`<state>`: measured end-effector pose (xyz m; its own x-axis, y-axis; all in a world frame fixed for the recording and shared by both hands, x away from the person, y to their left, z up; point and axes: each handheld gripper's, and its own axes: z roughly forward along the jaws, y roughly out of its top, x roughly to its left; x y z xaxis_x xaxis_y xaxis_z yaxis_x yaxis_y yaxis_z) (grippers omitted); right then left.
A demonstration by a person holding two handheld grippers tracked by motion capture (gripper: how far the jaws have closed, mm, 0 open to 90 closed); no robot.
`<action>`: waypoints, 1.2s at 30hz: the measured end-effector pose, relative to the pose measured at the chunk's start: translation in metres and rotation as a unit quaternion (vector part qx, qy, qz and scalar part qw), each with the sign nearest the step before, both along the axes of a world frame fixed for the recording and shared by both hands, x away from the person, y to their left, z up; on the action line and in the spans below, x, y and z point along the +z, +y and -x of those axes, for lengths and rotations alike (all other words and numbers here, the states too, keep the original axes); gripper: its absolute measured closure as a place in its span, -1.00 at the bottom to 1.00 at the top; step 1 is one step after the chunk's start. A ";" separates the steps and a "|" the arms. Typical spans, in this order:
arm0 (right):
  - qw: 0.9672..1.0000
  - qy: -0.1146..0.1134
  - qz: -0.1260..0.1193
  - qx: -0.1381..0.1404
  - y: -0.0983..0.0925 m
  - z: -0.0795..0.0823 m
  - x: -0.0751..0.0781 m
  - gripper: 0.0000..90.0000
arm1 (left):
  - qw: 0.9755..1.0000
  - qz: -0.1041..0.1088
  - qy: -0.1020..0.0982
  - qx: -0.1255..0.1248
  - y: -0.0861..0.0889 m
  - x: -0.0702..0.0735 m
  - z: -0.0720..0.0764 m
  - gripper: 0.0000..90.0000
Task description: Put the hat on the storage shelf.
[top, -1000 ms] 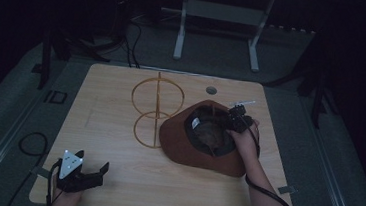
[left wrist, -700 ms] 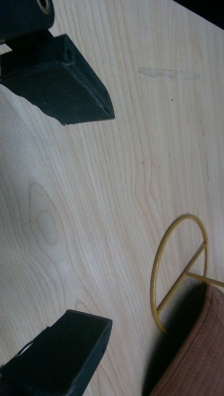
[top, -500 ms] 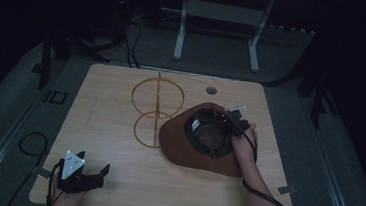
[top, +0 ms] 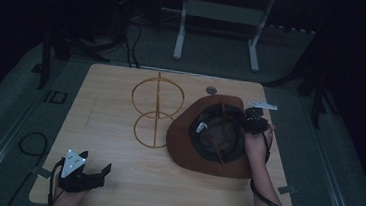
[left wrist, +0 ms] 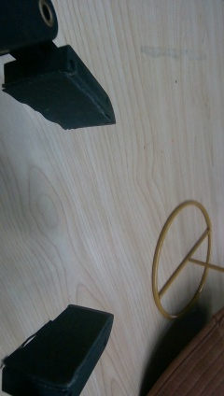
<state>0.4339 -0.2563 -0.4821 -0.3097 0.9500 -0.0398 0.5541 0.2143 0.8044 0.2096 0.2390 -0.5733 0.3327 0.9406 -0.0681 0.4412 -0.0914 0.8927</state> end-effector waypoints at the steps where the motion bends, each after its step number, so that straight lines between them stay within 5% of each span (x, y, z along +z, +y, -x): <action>1: 1.000 -0.007 -0.013 0.000 -0.004 0.004 0.005 0.88 | 1.000 0.000 0.003 -0.003 -0.001 0.001 -0.001 -0.85; 6: 0.998 -0.034 -0.059 -0.002 -0.019 0.020 0.029 0.88 | 1.000 0.007 0.006 -0.019 -0.011 0.005 -0.003 -0.84; 16: 0.993 -0.077 -0.090 -0.006 -0.039 0.047 0.054 0.88 | 0.998 -0.021 0.013 -0.066 -0.047 0.018 -0.010 -0.84; 24: 0.993 -0.072 -0.096 -0.005 -0.043 0.057 0.055 0.87 | 0.994 -0.043 0.004 -0.105 -0.083 0.039 -0.021 -0.84; 36: 0.992 -0.069 -0.104 -0.001 -0.046 0.067 0.052 0.87 | 0.986 -0.038 0.000 -0.160 -0.122 0.071 -0.043 -0.73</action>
<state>0.3665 -0.3025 -0.4304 -0.3136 0.9426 0.1147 0.4353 0.0354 0.8996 0.2524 0.1174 -0.5025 0.6126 0.7904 -0.0011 0.3796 -0.2930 0.8775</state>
